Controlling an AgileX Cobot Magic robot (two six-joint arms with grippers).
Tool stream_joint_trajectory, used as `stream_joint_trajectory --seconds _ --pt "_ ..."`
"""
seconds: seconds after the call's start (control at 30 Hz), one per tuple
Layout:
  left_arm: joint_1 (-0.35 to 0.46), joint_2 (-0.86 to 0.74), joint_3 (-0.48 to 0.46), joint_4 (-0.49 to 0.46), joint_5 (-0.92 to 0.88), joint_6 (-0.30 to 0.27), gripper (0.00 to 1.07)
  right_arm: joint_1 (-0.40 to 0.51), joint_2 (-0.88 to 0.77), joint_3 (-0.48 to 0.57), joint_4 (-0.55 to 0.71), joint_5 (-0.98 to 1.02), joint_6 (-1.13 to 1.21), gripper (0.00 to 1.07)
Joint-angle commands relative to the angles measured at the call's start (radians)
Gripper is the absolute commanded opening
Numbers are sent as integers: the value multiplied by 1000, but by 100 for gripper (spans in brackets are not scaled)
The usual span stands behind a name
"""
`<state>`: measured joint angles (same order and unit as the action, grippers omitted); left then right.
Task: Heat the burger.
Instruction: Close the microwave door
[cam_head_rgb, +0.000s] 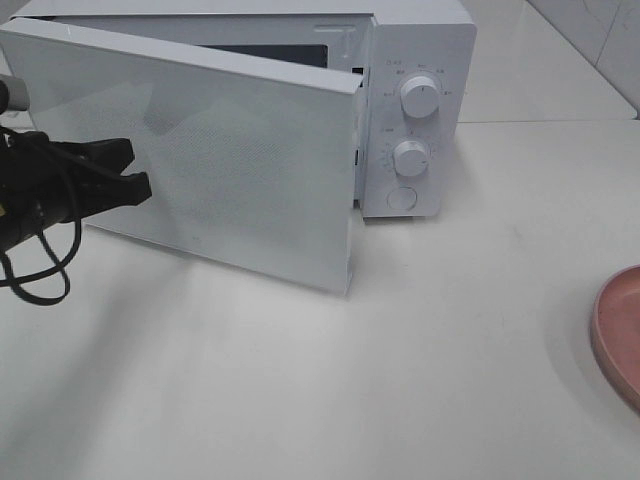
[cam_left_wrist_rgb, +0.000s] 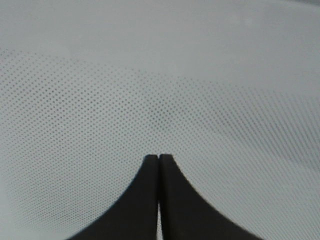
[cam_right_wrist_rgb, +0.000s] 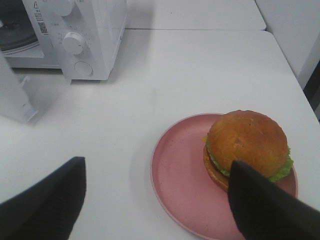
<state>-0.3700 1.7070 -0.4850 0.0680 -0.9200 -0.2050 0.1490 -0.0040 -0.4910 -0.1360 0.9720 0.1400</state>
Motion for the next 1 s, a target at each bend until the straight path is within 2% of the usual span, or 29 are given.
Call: stream_joint_trajectory --seconds 0.03,0.2,0.4,0.67,0.7,0.8,0.87,1.0 --pt "-45 29 -50 -81 -9 10 0 -7 -27 3 0 -8 6 76" --pt "-103 79 -127 -135 0 49 0 -7 -27 3 0 -8 6 76" --pt "-162 146 -249 -165 41 49 0 -7 -27 3 0 -8 6 76" --pt "-218 207 -365 -179 72 52 0 -7 -27 3 -1 -8 6 76" --pt "-230 216 -394 -204 93 78 0 -7 -27 3 -1 -8 6 76" --pt "-236 223 -409 -220 102 97 0 -7 -27 3 -1 -8 6 76" --pt "-250 237 -443 -250 104 134 0 -7 -27 3 -1 -8 6 76" --pt "-250 260 -494 -254 121 138 0 -7 -27 3 -1 -8 6 76"
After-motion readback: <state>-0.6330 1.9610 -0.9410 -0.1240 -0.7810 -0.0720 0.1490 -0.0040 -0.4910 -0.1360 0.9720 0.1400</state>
